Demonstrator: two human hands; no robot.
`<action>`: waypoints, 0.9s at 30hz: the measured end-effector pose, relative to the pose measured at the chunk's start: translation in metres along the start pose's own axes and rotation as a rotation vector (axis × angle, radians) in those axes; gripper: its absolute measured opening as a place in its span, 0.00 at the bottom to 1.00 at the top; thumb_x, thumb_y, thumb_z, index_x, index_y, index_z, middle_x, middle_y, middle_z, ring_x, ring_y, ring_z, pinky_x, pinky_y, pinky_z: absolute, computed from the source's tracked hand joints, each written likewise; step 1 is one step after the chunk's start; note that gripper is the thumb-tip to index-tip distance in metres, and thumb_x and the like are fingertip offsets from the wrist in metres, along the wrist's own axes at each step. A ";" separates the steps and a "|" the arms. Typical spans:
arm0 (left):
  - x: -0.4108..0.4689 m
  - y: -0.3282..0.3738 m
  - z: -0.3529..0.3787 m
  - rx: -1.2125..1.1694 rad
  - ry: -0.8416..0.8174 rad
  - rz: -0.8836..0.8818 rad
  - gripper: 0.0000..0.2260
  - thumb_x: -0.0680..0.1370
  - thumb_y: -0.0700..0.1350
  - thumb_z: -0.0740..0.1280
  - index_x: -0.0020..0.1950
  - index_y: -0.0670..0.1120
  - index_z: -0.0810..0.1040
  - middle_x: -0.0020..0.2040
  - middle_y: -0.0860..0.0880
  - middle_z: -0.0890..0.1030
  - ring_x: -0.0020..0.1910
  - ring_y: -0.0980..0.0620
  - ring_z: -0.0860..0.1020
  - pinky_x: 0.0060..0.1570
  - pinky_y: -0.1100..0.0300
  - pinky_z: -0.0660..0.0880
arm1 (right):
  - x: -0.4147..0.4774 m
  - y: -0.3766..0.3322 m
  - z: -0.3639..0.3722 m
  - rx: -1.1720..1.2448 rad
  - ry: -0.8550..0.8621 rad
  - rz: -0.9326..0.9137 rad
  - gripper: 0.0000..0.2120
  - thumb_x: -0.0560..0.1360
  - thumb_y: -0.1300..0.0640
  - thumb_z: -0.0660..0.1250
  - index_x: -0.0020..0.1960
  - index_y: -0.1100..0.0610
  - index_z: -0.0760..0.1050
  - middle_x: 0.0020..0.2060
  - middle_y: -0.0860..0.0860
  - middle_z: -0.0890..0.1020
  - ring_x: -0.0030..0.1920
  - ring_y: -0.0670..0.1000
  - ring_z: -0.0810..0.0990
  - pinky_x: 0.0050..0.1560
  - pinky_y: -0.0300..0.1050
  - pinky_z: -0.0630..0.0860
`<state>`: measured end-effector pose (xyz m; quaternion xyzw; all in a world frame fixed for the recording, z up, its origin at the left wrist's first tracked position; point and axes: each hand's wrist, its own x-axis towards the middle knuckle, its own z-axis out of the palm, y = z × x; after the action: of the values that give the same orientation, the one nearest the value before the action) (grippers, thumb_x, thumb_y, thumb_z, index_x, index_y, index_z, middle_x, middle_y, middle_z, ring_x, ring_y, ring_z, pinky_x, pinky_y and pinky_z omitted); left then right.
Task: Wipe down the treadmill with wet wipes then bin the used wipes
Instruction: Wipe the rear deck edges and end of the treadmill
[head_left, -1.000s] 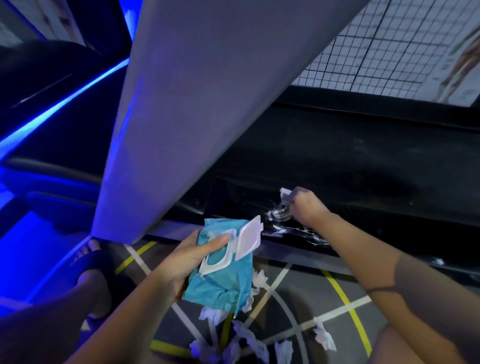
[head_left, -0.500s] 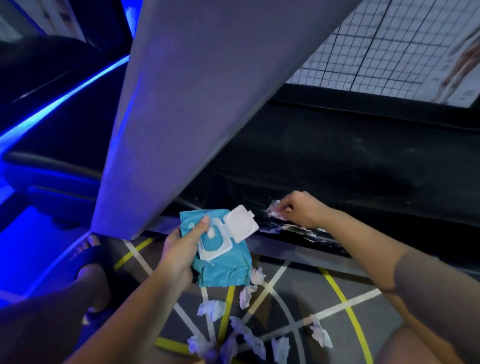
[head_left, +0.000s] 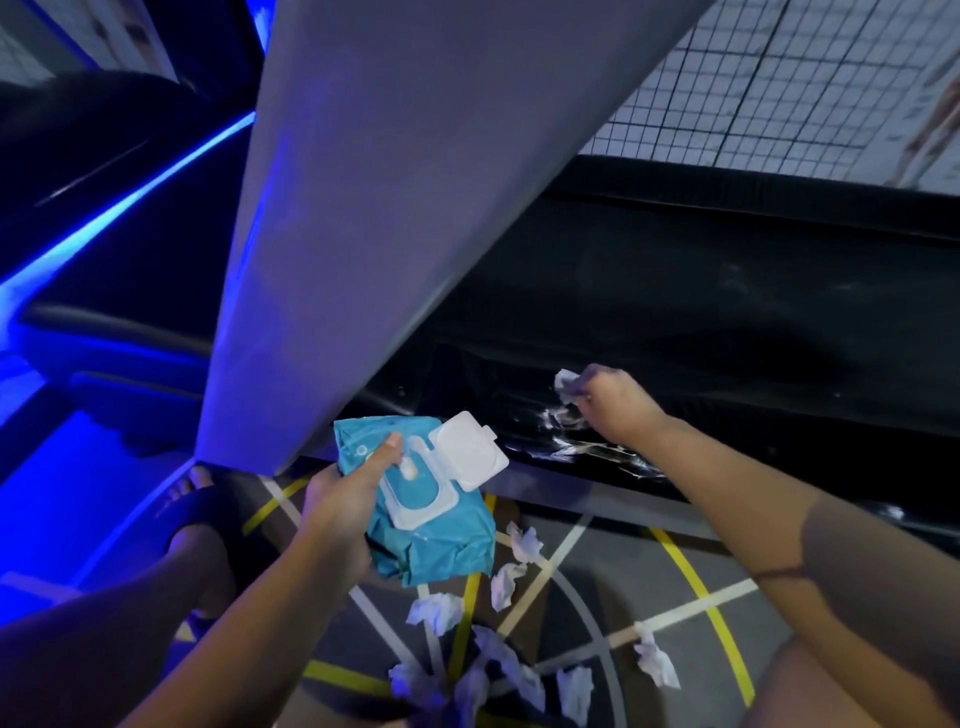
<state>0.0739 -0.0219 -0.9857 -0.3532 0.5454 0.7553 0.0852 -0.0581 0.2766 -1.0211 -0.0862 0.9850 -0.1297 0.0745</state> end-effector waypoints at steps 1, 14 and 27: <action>0.000 0.000 0.002 0.002 0.000 0.018 0.16 0.78 0.49 0.77 0.59 0.39 0.84 0.49 0.40 0.88 0.45 0.38 0.88 0.43 0.43 0.85 | -0.003 -0.004 0.000 0.019 0.011 -0.058 0.09 0.79 0.61 0.65 0.55 0.60 0.83 0.51 0.58 0.82 0.53 0.60 0.81 0.56 0.49 0.76; 0.002 0.000 -0.008 0.027 0.005 0.038 0.16 0.76 0.50 0.79 0.59 0.42 0.85 0.49 0.41 0.89 0.47 0.38 0.88 0.55 0.34 0.82 | -0.007 -0.021 -0.048 0.811 -0.080 0.089 0.05 0.79 0.66 0.68 0.49 0.61 0.83 0.39 0.53 0.84 0.36 0.45 0.82 0.40 0.36 0.80; 0.010 -0.003 -0.001 0.054 0.014 0.063 0.14 0.78 0.48 0.77 0.58 0.41 0.84 0.48 0.40 0.88 0.46 0.37 0.88 0.54 0.34 0.83 | 0.012 -0.018 0.016 0.175 0.067 -0.106 0.14 0.76 0.61 0.66 0.52 0.46 0.86 0.50 0.47 0.80 0.51 0.47 0.77 0.55 0.45 0.77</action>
<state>0.0684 -0.0244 -0.9941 -0.3387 0.5773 0.7400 0.0670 -0.0645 0.2533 -1.0333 -0.1269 0.9659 -0.2218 0.0418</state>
